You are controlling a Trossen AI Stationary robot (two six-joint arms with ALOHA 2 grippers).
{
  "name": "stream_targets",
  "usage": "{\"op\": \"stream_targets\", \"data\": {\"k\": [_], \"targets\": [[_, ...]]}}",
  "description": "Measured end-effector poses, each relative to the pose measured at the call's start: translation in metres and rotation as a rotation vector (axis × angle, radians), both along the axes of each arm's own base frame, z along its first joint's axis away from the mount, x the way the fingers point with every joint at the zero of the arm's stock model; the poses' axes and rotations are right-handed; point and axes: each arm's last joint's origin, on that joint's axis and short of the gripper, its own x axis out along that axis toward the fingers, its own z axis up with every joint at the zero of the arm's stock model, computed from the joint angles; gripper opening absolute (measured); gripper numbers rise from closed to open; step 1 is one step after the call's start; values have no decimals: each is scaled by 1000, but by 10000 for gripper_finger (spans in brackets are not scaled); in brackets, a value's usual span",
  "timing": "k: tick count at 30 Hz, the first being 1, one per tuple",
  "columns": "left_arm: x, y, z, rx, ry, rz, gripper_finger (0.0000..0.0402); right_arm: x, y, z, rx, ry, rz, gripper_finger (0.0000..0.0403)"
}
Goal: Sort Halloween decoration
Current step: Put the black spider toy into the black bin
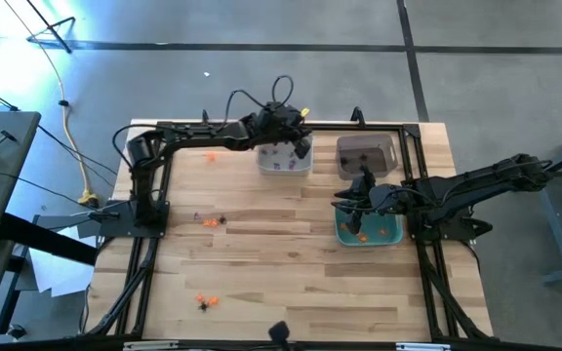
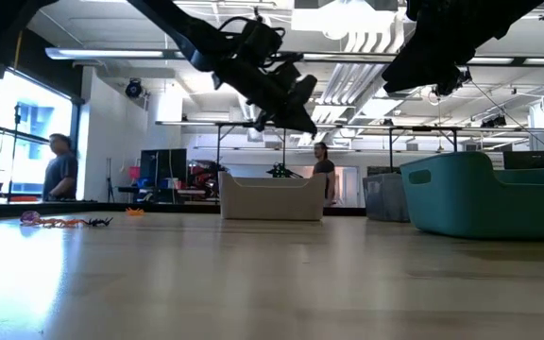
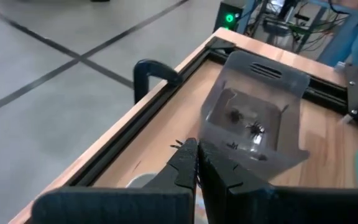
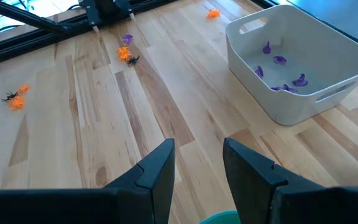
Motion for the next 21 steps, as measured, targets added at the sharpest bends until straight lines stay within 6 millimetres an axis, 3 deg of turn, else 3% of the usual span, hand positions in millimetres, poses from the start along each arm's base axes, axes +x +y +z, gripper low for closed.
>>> {"op": "stream_targets", "data": {"k": [14, 21], "targets": [[53, 0, -4, 27, -52, -122, 0, 0, 0, 0, 0, 0, -1, 133], [71, 1, -9, 47, -69, -144, 0, 0, 0, 0, 0, 0, 0, 133]]}}
